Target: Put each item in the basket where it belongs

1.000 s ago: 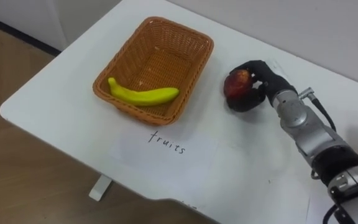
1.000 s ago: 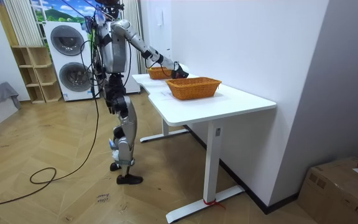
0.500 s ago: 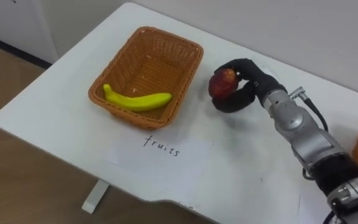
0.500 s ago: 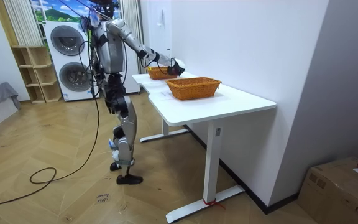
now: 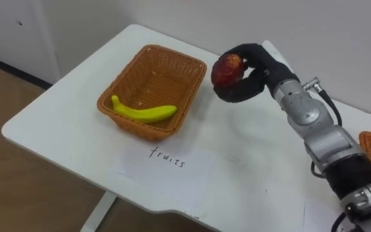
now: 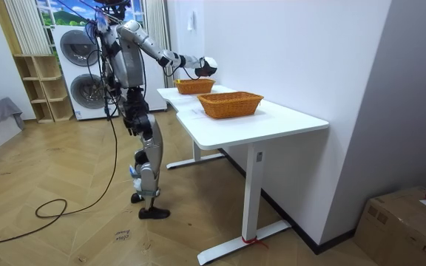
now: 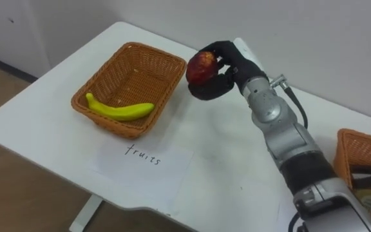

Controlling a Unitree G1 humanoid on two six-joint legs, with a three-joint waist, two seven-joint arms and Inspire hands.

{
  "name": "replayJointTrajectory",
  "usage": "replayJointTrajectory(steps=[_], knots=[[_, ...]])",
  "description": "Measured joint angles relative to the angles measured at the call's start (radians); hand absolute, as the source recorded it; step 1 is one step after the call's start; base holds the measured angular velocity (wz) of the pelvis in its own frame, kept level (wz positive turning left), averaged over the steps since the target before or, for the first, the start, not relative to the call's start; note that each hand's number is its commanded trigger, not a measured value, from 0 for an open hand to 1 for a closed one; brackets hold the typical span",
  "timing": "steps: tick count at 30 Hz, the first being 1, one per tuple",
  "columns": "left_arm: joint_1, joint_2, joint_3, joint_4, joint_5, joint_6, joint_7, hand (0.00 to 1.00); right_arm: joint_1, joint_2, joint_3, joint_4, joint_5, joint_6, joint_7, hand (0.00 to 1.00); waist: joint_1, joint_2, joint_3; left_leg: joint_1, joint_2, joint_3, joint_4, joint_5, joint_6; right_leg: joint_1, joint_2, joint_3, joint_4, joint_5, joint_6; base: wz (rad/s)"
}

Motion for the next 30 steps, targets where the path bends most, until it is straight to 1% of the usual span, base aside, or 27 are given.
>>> replayJointTrajectory(steps=[1,3,5,11,14,17,18,19,20,22,23,26,28,30], knots=[[0.001,0.000,0.008,0.000,0.000,0.000,0.000,0.00,0.000,0.000,0.000,-0.012,0.000,0.001,0.006,1.00,0.001,0.003,0.0048,0.007,0.000,0.000,-0.003,0.000,0.000,0.006,0.000,0.001,0.000,0.000,0.001,0.00],[-0.002,0.001,0.020,0.000,0.000,0.000,0.000,0.00,0.000,-0.001,0.000,-0.026,0.000,0.001,0.009,1.00,0.003,0.003,0.0071,0.008,0.000,0.000,-0.004,0.000,0.000,0.005,0.000,0.001,0.000,-0.001,0.001,0.00],[-0.002,0.002,0.034,0.001,0.000,-0.001,0.000,0.00,0.000,-0.001,0.000,-0.038,0.000,0.005,0.019,1.00,0.007,0.002,0.0077,0.007,-0.001,-0.002,-0.004,-0.001,0.001,0.005,0.000,0.001,0.000,-0.001,0.002,0.00],[-0.003,0.004,0.049,0.003,0.001,-0.003,0.001,0.00,0.000,0.000,0.002,-0.052,-0.019,0.006,0.025,1.00,0.017,-0.004,0.0051,0.007,-0.002,-0.014,-0.001,-0.001,0.001,0.008,-0.001,0.000,0.000,-0.002,0.004,0.06],[0.003,0.006,0.053,0.006,0.001,0.001,0.003,0.00,0.000,0.000,0.002,-0.054,-0.027,0.013,0.024,1.00,0.026,-0.006,0.0038,0.008,-0.003,-0.016,-0.001,-0.001,0.001,0.011,-0.001,-0.003,0.000,-0.003,0.004,0.03],[0.000,0.006,0.053,0.006,0.025,0.011,0.002,0.00,0.000,0.001,0.003,-0.054,-0.035,0.023,0.022,1.00,0.046,-0.009,0.0035,0.007,-0.003,-0.017,-0.003,-0.001,0.002,0.009,-0.001,-0.003,0.001,-0.003,0.006,0.00],[-0.004,0.006,0.054,0.006,0.038,0.011,0.002,0.00,0.000,0.000,0.005,-0.054,-0.034,0.025,0.018,1.00,0.060,-0.009,0.0038,0.007,-0.002,-0.015,-0.004,-0.001,0.002,0.006,-0.001,-0.003,0.001,-0.004,0.006,-0.05],[-0.010,0.007,0.054,0.006,0.041,0.011,0.002,0.00,0.000,0.001,0.006,-0.054,-0.031,0.025,0.012,1.00,0.071,-0.012,0.0044,0.006,-0.002,-0.013,-0.004,-0.001,0.002,0.004,-0.001,-0.002,0.001,-0.004,0.006,-0.04],[-0.016,0.007,0.054,0.006,0.041,0.011,0.002,0.00,0.000,0.001,0.011,-0.054,-0.029,0.025,0.009,1.00,0.079,-0.017,0.0029,0.003,-0.002,-0.014,-0.004,-0.001,0.002,0.001,-0.001,-0.002,0.002,-0.004,0.006,0.00],[-0.021,0.006,0.053,0.006,0.041,0.011,0.002,0.00,0.000,0.001,0.027,-0.054,-0.029,0.025,0.004,1.00,0.093,-0.023,0.0045,0.002,-0.002,-0.014,-0.003,-0.001,0.001,0.000,-0.001,-0.002,0.001,-0.004,0.006,0.00],[-0.024,0.006,0.054,0.006,0.042,0.012,0.001,0.00,0.000,0.001,0.037,-0.054,-0.033,0.025,0.004,1.00,0.099,-0.030,0.0037,0.001,-0.002,-0.014,-0.003,-0.001,0.001,-0.001,-0.001,-0.003,0.001,-0.004,0.006,0.00],[-0.027,0.007,0.054,0.006,0.042,0.012,-0.001,0.00,0.000,0.007,0.045,-0.055,-0.042,0.025,0.004,1.00,0.107,-0.038,0.0076,-0.002,-0.002,-0.016,-0.002,-0.001,0.002,-0.002,-0.001,-0.004,0.001,-0.004,0.006,0.03],[-0.028,0.006,0.054,0.005,0.042,0.012,-0.006,0.00,0.000,0.009,0.045,-0.055,-0.058,0.025,0.004,1.00,0.117,-0.047,0.0093,-0.004,-0.002,-0.018,-0.001,-0.002,0.003,-0.002,-0.001,-0.004,0.001,-0.004,0.006,0.00],[-0.029,0.007,0.054,0.005,0.042,0.012,-0.017,0.00,0.000,0.009,0.045,-0.055,-0.067,0.025,0.003,1.00,0.118,-0.049,0.0099,-0.005,-0.004,-0.025,0.000,-0.002,0.004,0.000,-0.002,-0.004,0.001,-0.004,0.006,0.08]])
